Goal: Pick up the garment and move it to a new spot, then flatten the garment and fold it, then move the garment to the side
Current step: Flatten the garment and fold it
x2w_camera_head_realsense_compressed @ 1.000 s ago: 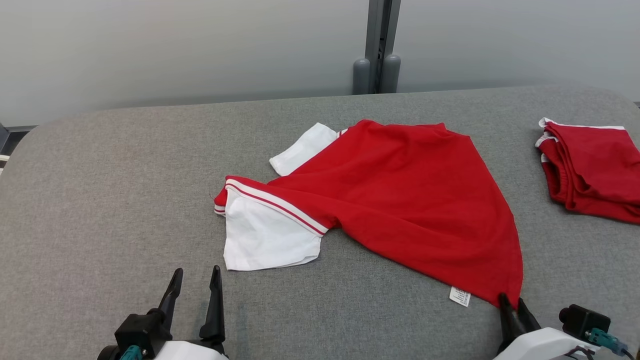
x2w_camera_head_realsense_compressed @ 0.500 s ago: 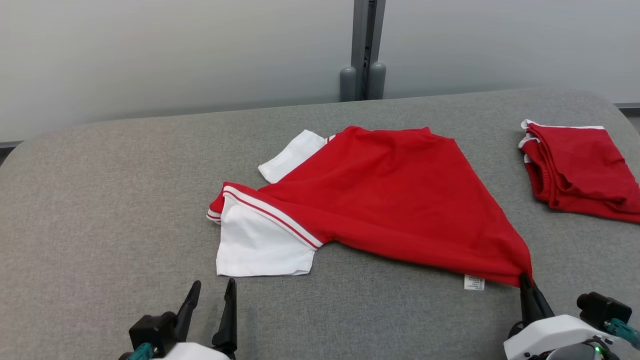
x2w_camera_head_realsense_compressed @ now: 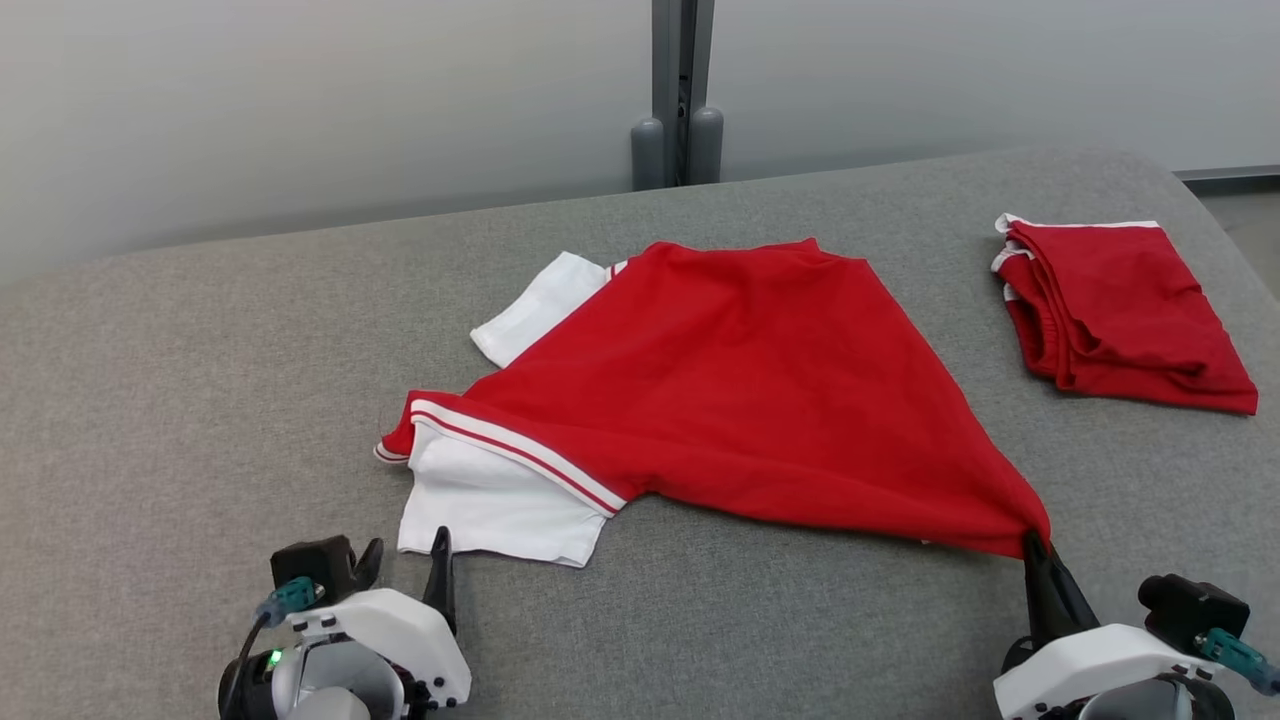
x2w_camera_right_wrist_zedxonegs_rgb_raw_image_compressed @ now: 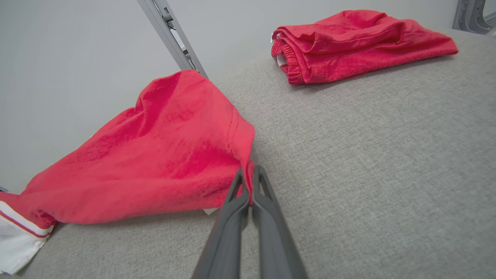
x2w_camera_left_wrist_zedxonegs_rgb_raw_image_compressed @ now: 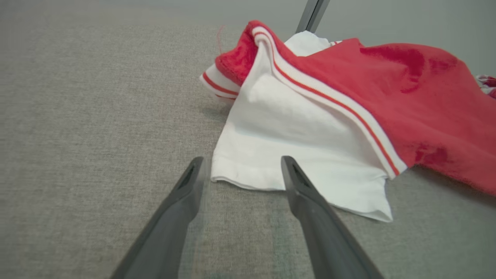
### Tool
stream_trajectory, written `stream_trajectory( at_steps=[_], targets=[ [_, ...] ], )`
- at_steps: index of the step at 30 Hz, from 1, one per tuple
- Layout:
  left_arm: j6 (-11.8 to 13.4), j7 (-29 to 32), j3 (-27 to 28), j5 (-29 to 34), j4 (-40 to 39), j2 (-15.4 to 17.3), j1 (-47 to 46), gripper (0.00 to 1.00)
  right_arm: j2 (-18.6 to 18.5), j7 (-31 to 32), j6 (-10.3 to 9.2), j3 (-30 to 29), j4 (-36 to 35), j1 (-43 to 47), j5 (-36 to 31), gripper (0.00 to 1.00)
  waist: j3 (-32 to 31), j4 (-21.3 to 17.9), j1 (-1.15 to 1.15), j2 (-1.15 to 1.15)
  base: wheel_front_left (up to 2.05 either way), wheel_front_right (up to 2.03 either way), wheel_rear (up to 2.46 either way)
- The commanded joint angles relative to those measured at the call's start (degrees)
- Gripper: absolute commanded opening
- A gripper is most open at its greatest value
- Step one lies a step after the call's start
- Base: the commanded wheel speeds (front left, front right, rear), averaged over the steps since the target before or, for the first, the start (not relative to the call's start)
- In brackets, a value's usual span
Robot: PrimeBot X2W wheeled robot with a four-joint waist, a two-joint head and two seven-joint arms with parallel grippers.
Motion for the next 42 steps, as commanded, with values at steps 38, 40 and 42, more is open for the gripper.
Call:
stream_trajectory(
  at_steps=[38, 40, 42],
  targets=[
    [-2.95, -9.05, 0.35, -3.18, 2.38, 0.26, -7.62, 0.0, -0.38, 0.92, 0.02, 1.83, -8.9, -1.46, 12.01, 0.0, -0.73, -0.4, 0.0, 0.0, 0.0, 0.0, 0.0],
    [-3.16, -9.23, 0.87, -2.95, -2.6, 0.19, -6.24, 0.0, -0.75, 1.78, 0.02, 1.45, -11.46, -1.49, 13.54, 0.0, -1.38, -0.05, 0.0, 0.0, 0.0, 0.0, 0.0],
    [-3.31, -9.29, 1.45, -3.15, -7.79, 0.2, -4.41, 0.0, -1.24, 2.94, 0.02, 1.01, -14.36, -1.15, 14.95, 0.0, -2.08, 0.28, 0.0, 0.0, 0.0, 0.0, 0.0]
  ],
)
